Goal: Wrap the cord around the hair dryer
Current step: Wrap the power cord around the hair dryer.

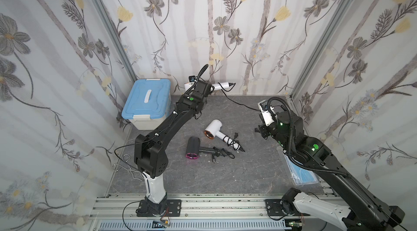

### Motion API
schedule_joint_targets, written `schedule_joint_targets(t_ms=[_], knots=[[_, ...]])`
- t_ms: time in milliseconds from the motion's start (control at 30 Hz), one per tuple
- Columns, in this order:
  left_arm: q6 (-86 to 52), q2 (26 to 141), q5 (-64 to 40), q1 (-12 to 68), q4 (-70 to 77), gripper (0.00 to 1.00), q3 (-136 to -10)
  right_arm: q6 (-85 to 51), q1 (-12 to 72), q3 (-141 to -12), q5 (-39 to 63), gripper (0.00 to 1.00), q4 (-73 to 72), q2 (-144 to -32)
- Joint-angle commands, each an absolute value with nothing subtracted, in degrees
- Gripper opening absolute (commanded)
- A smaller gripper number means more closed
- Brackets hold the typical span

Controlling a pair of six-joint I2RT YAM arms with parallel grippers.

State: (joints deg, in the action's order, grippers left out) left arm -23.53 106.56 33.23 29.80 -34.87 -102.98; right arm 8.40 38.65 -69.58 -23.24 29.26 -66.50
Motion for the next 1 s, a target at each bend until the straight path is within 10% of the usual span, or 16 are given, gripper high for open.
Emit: schedule_joint_targets(t_ms=[0,967], knots=[[-24.4,107.8,34.1,29.2,-31.9,0.0,-102.4,13.1,39.4,-73.1,-30.5,0.0,32.0,-66.9],[-7.9,107.9,27.1,32.9,-31.1,0.0,-95.3,35.4,34.3,-102.2,-27.0,0.0,23.6,-82.2]])
